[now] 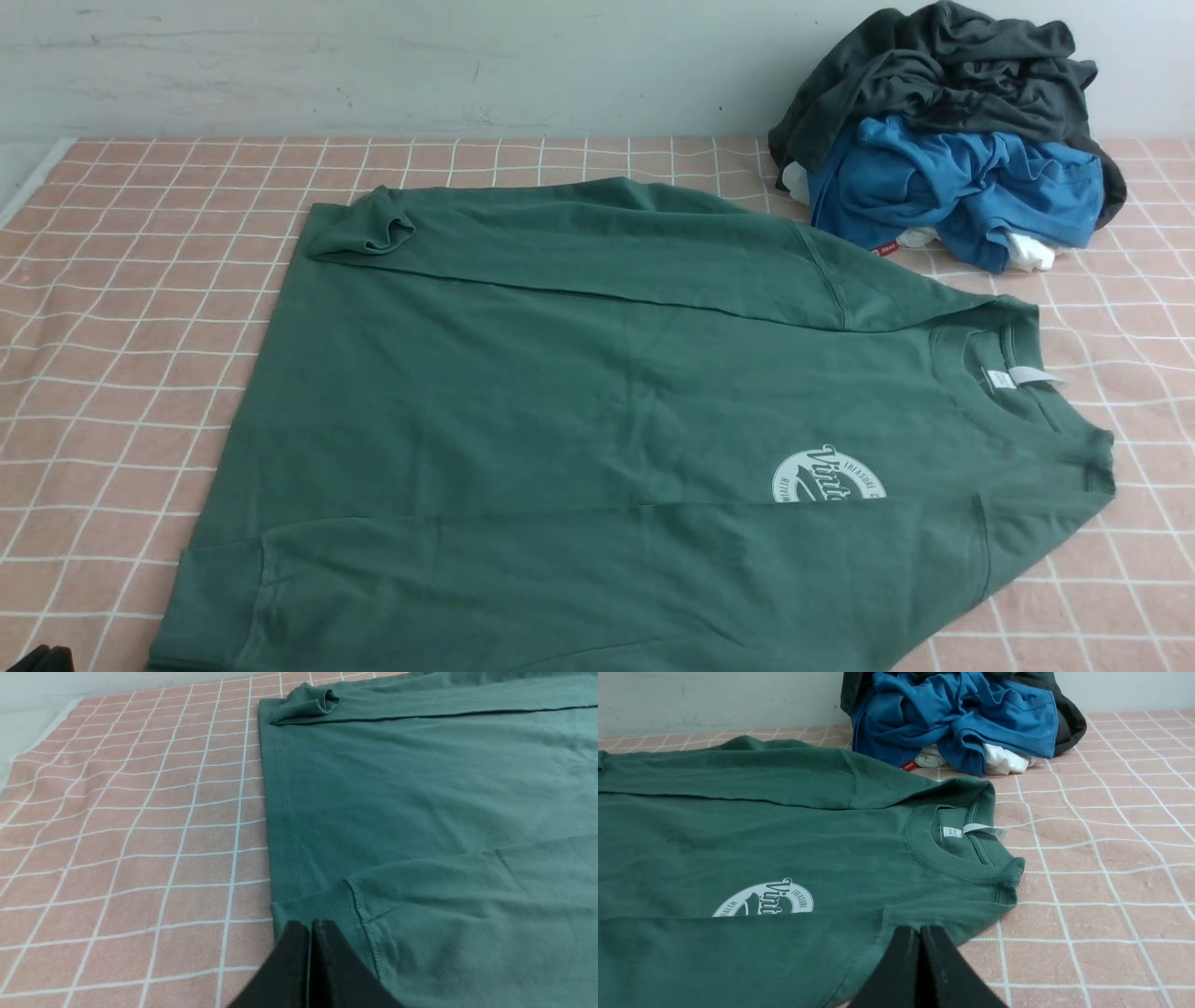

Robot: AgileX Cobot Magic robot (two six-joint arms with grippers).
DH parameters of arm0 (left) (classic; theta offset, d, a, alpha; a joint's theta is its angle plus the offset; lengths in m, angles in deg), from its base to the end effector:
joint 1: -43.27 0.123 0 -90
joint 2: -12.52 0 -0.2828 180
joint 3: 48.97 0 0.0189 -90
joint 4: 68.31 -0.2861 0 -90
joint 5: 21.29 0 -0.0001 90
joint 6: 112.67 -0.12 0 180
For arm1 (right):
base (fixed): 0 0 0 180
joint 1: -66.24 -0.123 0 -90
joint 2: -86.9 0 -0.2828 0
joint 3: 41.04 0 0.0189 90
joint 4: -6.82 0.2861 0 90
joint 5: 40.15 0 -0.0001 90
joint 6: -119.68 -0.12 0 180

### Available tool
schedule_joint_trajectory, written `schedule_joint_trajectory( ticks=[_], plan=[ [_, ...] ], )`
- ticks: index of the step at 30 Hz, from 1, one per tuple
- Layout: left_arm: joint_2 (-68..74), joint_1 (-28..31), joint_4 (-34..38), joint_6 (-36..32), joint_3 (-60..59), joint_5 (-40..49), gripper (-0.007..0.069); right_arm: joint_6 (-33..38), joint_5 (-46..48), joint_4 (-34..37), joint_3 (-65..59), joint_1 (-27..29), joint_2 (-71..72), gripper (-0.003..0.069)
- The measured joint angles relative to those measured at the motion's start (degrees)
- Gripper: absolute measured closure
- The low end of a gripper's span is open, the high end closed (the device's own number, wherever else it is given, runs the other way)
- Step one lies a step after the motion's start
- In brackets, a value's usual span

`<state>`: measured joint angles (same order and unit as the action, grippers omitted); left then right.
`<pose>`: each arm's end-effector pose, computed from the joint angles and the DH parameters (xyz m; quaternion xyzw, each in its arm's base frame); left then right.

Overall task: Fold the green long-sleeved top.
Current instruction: Use the left arm to clamp the cuff closest to it

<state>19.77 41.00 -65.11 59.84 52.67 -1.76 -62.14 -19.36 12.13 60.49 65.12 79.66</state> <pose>0.1189 -0.0070 0.1681 0.0524 0.7922 0.0043 0.6080 0.1183 0.0063 0.1649 0.0298 0.8002 0.0544 0.5965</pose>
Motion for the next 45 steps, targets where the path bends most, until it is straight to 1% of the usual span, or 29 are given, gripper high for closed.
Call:
schedule_joint_trajectory(
  ticks=[2, 6, 9, 10, 11, 12, 13, 14, 16, 17, 18, 19, 20, 21, 22, 24, 27, 28, 29, 30, 31, 32, 34, 35, 37, 38, 40, 42, 45],
  plan=[
    [0.0, 0.0, 0.0, 0.0, -0.1, -0.5, 0.0627, 0.0, 0.0, -0.1, 0.0, 0.0, 0.0, 0.0669],
    [0.0, 0.0, -0.2, 0.0, -0.6, -5.2, 0.0627, -0.1, -0.9, 0.1, -0.1, 0.0, 0.0, 0.0669],
    [0.0, 0.0, -0.2, 0.0, -0.6, -16.3, 0.0627, -0.1, -10.2, 1.5, -0.4, 0.0, 0.0, 0.0669],
    [0.0, 0.0, -0.2, 0.0, -0.6, -19.2, 0.0627, -0.1, -14.6, 1.9, -0.4, 0.0, 0.0, 0.0669],
    [0.0, 0.0, -0.2, 0.0, -0.6, -20.6, 0.0627, -0.1, -15.6, 2.0, -0.4, 0.0, 0.0, 0.0669],
    [0.0, 0.0, -0.2, 0.0, -0.6, -26.0, 0.0627, -0.3, -23.4, 2.1, -0.4, 0.0, 0.0, 0.0669],
    [0.0, 0.0, -0.2, 0.0, -0.6, -29.9, 0.0627, -0.8, -29.0, 2.1, -0.4, 0.0, 0.0, 0.0669],
    [0.0, 0.0, -0.2, 0.0, -0.6, -31.8, 0.0627, -1.4, -31.8, 2.2, -0.4, 0.0, 0.0, 0.0669],
    [0.0, 0.0, -0.2, 1.7, -0.6, -38.2, 0.0627, -3.1, -39.8, 2.5, -0.4, 0.0, 0.0, 0.0669],
    [0.0, 0.0, -0.2, 2.3, -0.6, -38.8, 0.0627, -3.3, -41.1, 2.6, -0.4, 0.0, 0.0, 0.0669],
    [0.0, 0.0, -0.2, 6.4, -0.6, -45.0, 0.0627, -4.2, -45.2, 2.7, -0.4, 0.0, 0.0, 0.0669],
    [0.0, 0.0, -0.1, 7.9, -0.6, -47.0, 0.0627, -4.8, -46.2, 2.7, -0.4, 0.0, 0.0, 0.0669],
    [0.0, 0.0, -0.1, 11.4, -0.5, -51.1, 0.0627, -6.1, -48.0, 2.7, -0.4, 0.0, 0.0, 0.0669],
    [0.0, 0.0, -0.5, 14.6, 0.3, -51.9, 0.0627, -7.5, -48.9, 2.7, -0.4, 0.0, 0.0, 0.0669],
    [0.5, 0.0, -1.4, 17.8, 1.6, -51.3, 0.0627, -8.8, -48.9, 2.3, -0.1, 0.0, 0.0, 0.0669],
    [3.2, 0.0, -4.8, 23.0, 8.0, -46.3, 0.0627, -10.9, -46.7, 1.1, 2.5, 0.0, -1.3, 0.0669],
    [10.5, 0.0, -10.9, 26.8, 19.3, -35.6, 0.0627, -12.5, -40.1, -4.1, 10.0, 0.0, -6.4, 0.0669],
    [14.8, 0.0, -14.1, 27.3, 24.3, -31.7, 0.0627, -12.8, -35.9, -7.5, 14.2, 0.0, -9.1, 0.0669],
    [15.5, 0.0, -15.2, 27.4, 25.1, -30.3, 0.0627, -12.8, -35.2, -8.1, 14.8, 0.0, -10.2, 0.0669],
    [21.7, 0.0, -18.5, 27.9, 30.3, -25.4, 0.0627, -12.8, -28.9, -13.2, 20.1, 0.0, -15.1, 0.0669],
    [23.3, 0.0, -19.4, 28.0, 30.9, -24.9, 0.0627, -12.8, -28.1, -14.5, 20.6, 0.0, -15.7, 0.0669],
    [28.8, 0.0, -21.4, 28.6, 34.0, -21.3, 0.0627, -12.8, -22.7, -19.0, 24.1, 0.0, -20.4, 0.0669],
    [36.8, -0.1, -22.1, 30.3, 36.7, -14.4, 0.0627, -13.1, -14.6, -24.0, 27.5, 0.0, -28.6, 0.0669],
    [36.8, -0.2, -22.1, 30.6, 36.8, -13.7, 0.0627, -13.2, -14.0, -24.3, 27.6, 0.0, -28.6, 0.0669],
    [44.3, -1.5, -20.2, 32.2, 37.3, -5.1, 0.0627, -14.7, -7.3, -25.0, 28.3, -0.9, -36.0, 0.0669],
    [48.7, -3.3, -18.3, 32.3, 37.3, 1.2, 0.0627, -15.4, -2.4, -23.4, 28.6, -2.6, -40.1, 0.0669],
    [53.5, -5.4, -16.6, 31.5, 37.3, 6.7, 0.0627, -14.8, 2.2, -20.2, 28.6, -5.3, -43.6, 0.0669],
    [58.5, -7.4, -15.0, 28.2, 37.3, 11.2, 0.0624, -11.7, 6.2, -17.1, 28.6, -8.7, -47.4, 0.0669],
    [66.3, -9.0, -12.0, 24.4, 38.5, 15.5, 0.0577, -4.6, 9.7, -13.5, 28.6, -13.6, -53.4, 0.0669]
  ],
)
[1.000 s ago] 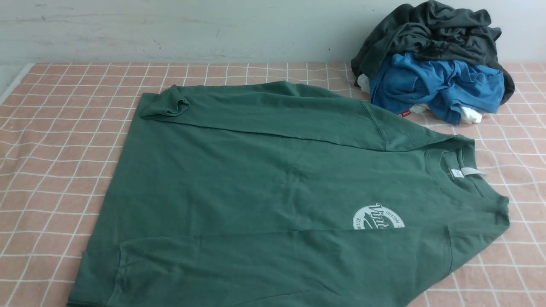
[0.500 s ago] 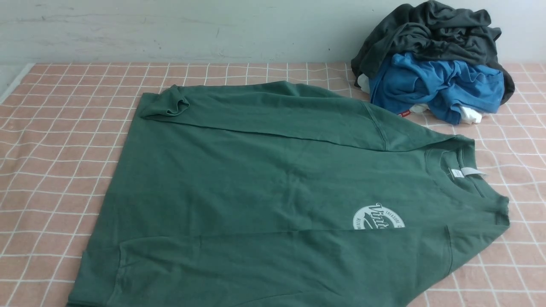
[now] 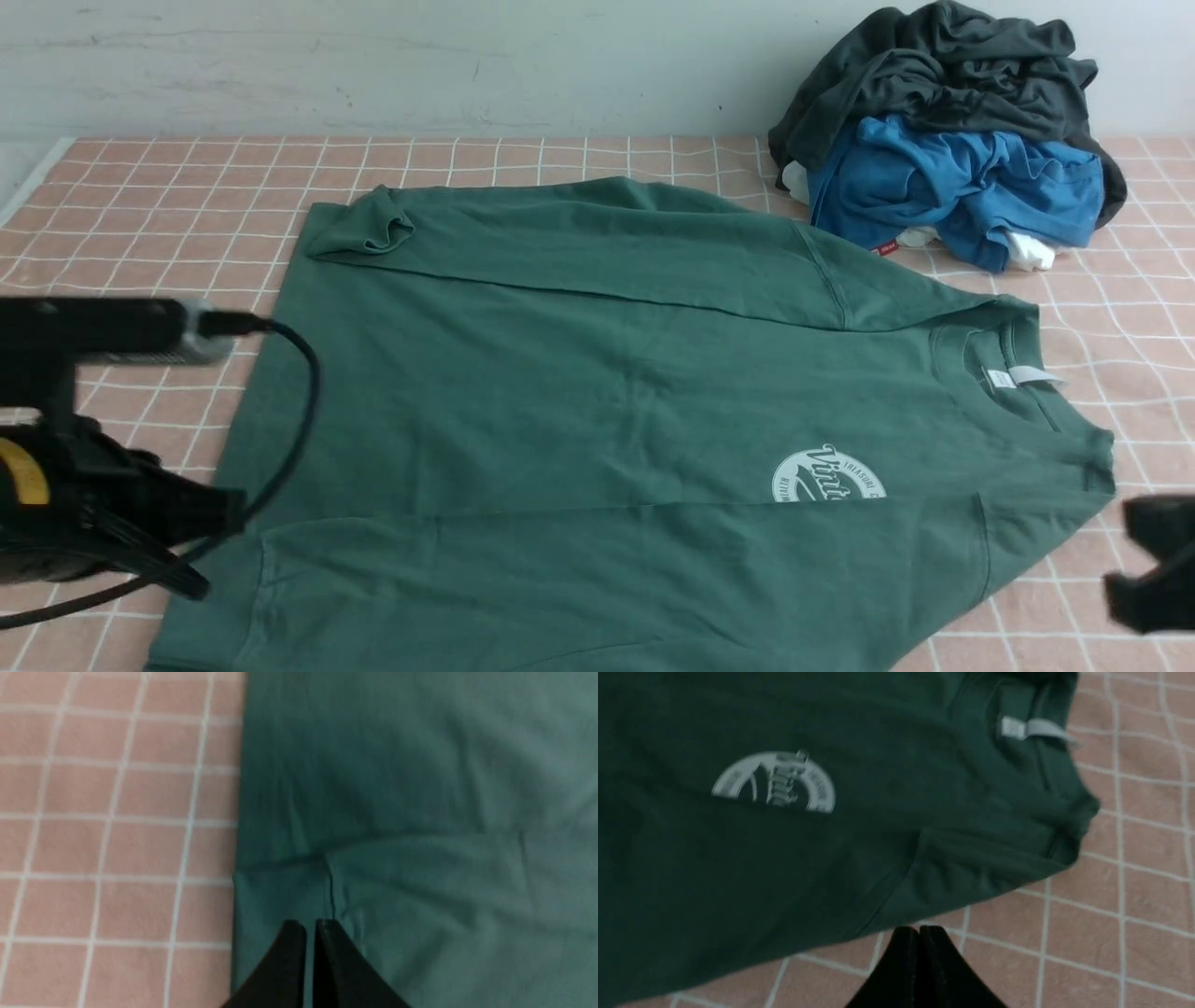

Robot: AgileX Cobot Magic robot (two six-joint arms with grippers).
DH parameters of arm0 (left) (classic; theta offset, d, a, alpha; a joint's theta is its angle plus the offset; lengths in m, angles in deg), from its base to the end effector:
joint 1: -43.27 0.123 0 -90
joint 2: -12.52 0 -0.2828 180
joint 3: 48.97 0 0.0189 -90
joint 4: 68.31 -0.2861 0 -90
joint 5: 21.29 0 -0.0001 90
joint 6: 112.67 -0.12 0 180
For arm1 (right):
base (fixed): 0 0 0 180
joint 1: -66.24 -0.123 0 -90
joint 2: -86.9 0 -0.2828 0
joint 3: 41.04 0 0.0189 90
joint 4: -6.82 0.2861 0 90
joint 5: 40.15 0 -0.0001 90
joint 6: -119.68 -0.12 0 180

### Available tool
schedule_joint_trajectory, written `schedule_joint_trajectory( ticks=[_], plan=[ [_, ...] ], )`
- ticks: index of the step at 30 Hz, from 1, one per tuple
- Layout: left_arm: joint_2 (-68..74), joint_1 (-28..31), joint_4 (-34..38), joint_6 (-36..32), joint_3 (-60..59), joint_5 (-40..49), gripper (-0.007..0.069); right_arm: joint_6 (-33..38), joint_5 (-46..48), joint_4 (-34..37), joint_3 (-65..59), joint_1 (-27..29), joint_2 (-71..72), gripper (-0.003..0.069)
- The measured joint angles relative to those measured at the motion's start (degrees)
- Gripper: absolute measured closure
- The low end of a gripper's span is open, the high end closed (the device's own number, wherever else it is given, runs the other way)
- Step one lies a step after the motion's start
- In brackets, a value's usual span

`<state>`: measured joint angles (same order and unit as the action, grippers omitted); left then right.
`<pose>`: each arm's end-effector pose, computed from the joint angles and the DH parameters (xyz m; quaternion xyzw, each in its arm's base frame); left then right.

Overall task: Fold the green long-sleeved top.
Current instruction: Use the left arm to clamp the cuff closest to it

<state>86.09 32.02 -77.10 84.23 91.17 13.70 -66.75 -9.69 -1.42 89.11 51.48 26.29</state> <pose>0.2503 -0.0391 0.1963 0.0011 0.9607 -0.0084 0.2776 0.2069 0.0455 0.1945 -0.1143 0.9341 0.0072 0.3380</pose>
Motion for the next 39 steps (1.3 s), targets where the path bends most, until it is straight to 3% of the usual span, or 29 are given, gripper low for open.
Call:
schedule_joint_trajectory(
  ticks=[3, 7, 11, 14, 20, 24, 31, 35, 39],
  plan=[
    [7.0, -0.2, 2.3, -1.4, 2.7, 1.8, 0.0475, 5.8, -0.8, 2.7, 0.1, -4.9, -5.4, 0.0669],
    [14.5, -0.2, 2.5, -1.7, 5.9, 2.1, 0.0318, 7.6, -2.7, 5.3, 2.1, -8.4, -9.9, 0.0669],
    [21.5, -0.2, 1.9, -1.6, 8.8, 1.4, 0.0246, 8.1, -0.9, 8.2, 5.3, -9.2, -12.5, 0.0669],
    [25.1, -0.2, 1.1, -1.6, 10.1, 0.6, 0.0269, 8.1, -0.4, 8.7, 6.1, -9.2, -12.9, 0.0669],
    [29.9, -0.2, -1.3, -0.7, 11.2, -4.6, 0.0506, 8.1, 0.2, 9.7, 6.2, -9.2, -12.9, 0.0669],
    [30.5, -0.2, -1.5, -0.5, 11.2, -5.8, 0.061, 8.1, 0.3, 9.7, 6.2, -9.2, -12.9, 0.0669],
    [29.6, -0.2, -1.4, -0.5, 14.0, -2.4, 0.0628, 8.1, 0.3, 9.7, 6.2, -9.2, -12.9, 0.0669],
    [27.7, -0.2, -1.4, -1.8, 18.3, 4.2, 0.0627, 8.1, 0.3, 9.7, 6.2, -9.2, -12.9, 0.0669],
    [28.5, -0.2, -1.2, -3.6, 19.3, 8.2, 0.0568, 8.1, 0.2, 9.7, 6.2, -9.2, -12.9, 0.0669]
  ],
)
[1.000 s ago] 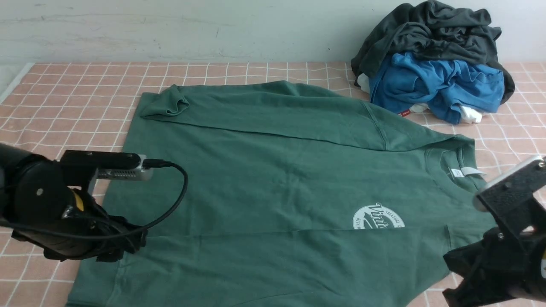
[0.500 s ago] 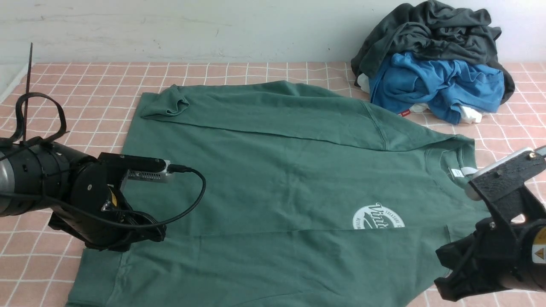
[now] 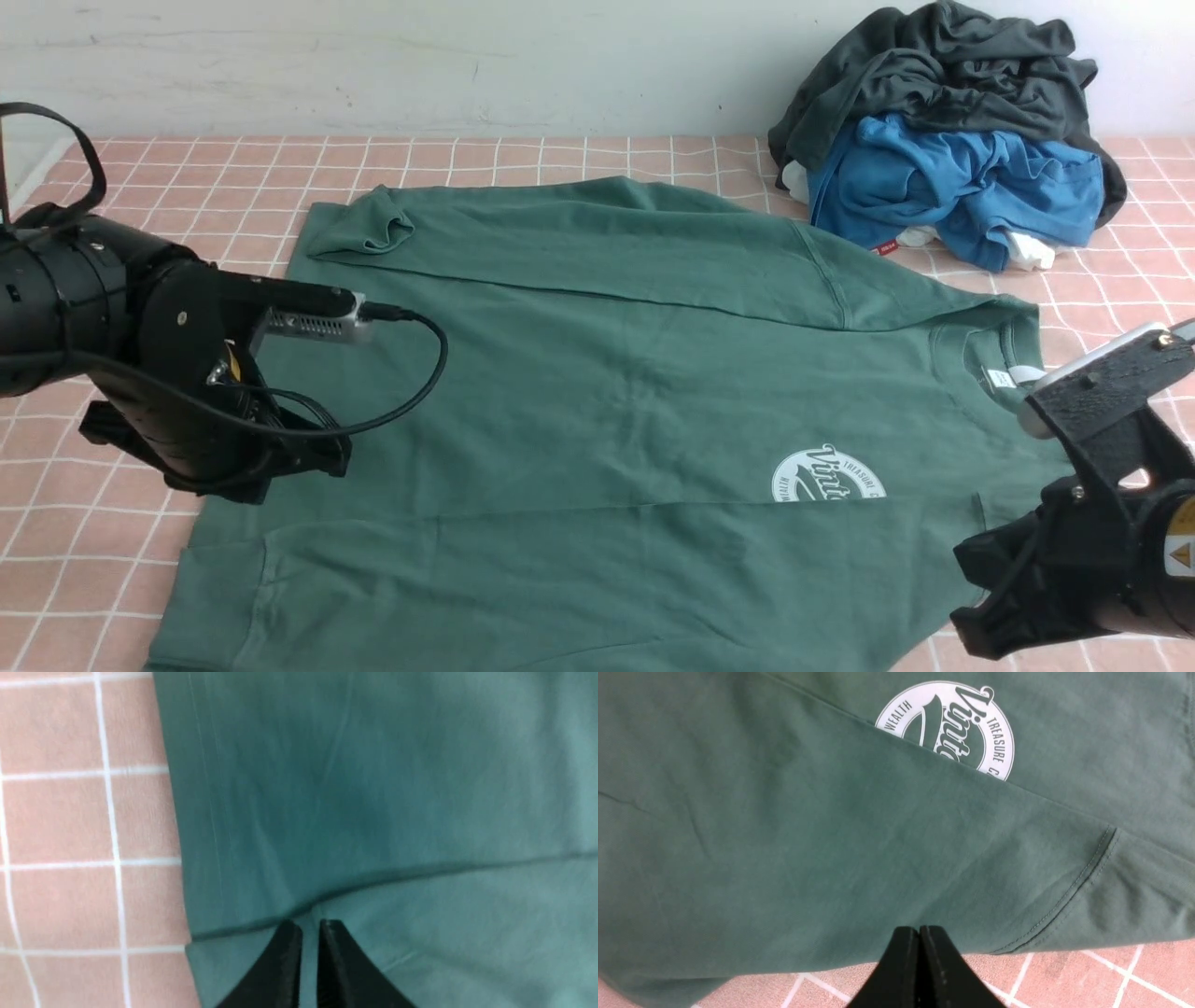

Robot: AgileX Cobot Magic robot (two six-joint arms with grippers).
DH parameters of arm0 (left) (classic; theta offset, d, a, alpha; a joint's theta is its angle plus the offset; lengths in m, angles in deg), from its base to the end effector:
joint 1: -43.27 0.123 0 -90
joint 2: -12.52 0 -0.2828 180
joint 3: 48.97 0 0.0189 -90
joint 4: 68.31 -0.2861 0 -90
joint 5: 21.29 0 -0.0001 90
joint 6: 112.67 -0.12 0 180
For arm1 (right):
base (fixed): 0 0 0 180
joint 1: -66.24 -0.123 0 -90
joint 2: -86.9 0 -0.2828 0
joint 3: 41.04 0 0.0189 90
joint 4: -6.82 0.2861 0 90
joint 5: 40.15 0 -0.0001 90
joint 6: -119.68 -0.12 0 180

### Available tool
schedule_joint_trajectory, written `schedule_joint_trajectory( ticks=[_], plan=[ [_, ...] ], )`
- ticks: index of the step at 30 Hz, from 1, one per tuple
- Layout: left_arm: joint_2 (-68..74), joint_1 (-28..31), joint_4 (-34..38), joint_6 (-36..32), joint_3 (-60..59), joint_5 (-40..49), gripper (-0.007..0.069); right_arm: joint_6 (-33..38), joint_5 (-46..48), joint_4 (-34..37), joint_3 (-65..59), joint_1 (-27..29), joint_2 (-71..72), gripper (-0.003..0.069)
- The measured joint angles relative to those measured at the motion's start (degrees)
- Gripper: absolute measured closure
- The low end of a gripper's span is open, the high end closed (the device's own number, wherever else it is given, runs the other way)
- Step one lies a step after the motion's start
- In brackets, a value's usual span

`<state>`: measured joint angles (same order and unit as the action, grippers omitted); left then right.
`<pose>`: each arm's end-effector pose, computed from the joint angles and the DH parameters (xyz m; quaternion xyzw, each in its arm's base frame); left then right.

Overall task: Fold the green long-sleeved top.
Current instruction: Use the left arm to clamp the cuff closest to it

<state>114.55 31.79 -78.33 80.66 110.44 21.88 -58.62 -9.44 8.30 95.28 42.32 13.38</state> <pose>0.3362 -0.0537 0.1460 0.0398 0.9893 0.0391 0.1348 0.2247 0.1014 0.1785 -0.2044 0.9390 0.0625 0.2694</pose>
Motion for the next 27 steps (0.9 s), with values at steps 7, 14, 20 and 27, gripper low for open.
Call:
schedule_joint_trajectory(
  ticks=[7, 14, 20, 27],
  plan=[
    [6.5, 0.0, 0.2, -0.2, 0.0, 1.2, 0.0354, 0.0, 0.0, 0.0, 0.0, 0.0, 0.0, 0.0669],
    [8.2, 0.0, 0.6, -0.2, 0.1, -0.7, 0.049, 0.0, 0.0, 0.0, 0.0, 0.0, 0.0, 0.0669],
    [8.2, -0.1, 0.6, -0.2, 0.9, 0.5, 0.06, 0.0, 0.0, 0.0, 0.0, 0.0, 0.0, 0.0669],
    [3.4, -0.8, -0.1, -0.2, 4.7, 5.3, 0.0605, 0.0, -0.9, 0.0, 0.0, 0.0, 0.0, 0.0669]
  ],
)
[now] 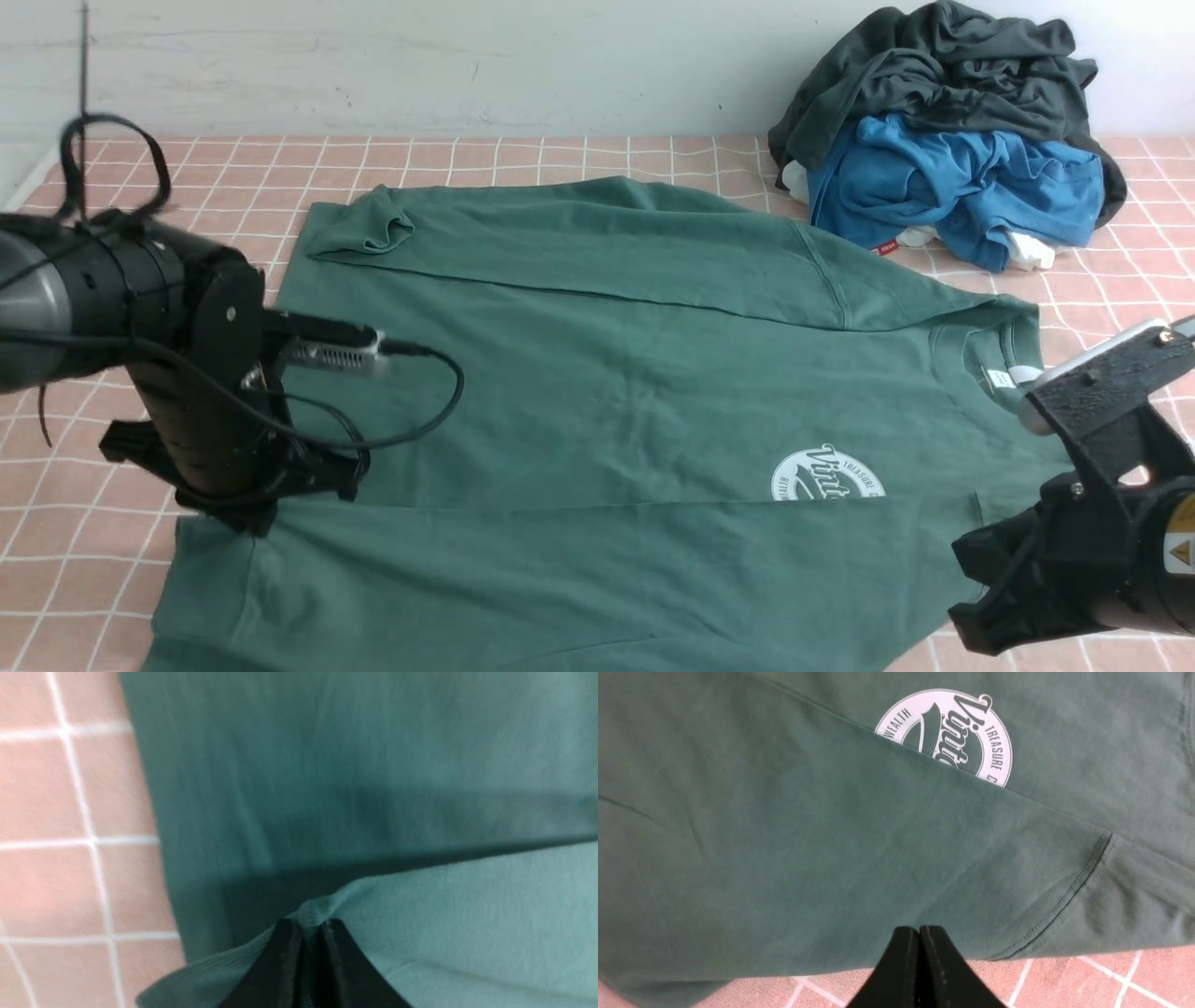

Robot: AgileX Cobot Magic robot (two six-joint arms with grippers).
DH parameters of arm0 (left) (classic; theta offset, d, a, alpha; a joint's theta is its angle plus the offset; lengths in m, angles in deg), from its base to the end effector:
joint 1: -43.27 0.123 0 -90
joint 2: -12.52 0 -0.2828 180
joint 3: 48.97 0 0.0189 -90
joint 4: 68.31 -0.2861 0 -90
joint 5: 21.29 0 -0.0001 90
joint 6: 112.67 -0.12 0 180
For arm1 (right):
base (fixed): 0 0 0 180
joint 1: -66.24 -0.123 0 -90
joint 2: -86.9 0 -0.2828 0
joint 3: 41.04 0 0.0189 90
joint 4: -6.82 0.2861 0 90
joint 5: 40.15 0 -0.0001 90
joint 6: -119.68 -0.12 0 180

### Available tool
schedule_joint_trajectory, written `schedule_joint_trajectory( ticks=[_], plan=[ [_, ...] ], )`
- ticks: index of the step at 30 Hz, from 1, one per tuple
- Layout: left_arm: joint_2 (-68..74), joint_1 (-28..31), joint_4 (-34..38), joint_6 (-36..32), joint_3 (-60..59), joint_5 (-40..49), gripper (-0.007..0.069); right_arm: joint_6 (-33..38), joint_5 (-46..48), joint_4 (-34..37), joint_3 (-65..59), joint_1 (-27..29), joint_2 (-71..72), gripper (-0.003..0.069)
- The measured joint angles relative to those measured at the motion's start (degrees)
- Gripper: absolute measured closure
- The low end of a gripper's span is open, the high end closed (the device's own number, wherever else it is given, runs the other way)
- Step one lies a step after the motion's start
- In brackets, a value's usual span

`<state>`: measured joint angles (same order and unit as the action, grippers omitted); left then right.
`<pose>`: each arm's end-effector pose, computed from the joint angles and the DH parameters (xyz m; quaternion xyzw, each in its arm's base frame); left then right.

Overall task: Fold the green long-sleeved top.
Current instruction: Use the left arm to drag and place the cuff at the centered position on the left edge of the fabric

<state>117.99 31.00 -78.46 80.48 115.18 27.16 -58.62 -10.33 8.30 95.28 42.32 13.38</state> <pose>0.3469 -0.0592 0.1461 0.0449 0.9925 0.0499 0.1023 0.2262 0.1020 0.1795 -0.2039 0.9369 0.0639 0.2767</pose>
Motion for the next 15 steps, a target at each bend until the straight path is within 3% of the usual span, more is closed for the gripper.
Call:
schedule_joint_trajectory(
  ticks=[11, 15],
  plan=[
    [4.2, 0.3, -8.3, 0.0, 11.5, -4.7, 0.0605, 0.0, -0.2, 0.0, 0.0, 0.0, 0.0, 0.0669],
    [13.3, 1.2, -8.6, 0.0, 19.9, -3.7, 0.0557, 0.0, -0.2, 0.0, 0.0, -0.1, 0.0, 0.0669]
  ],
)
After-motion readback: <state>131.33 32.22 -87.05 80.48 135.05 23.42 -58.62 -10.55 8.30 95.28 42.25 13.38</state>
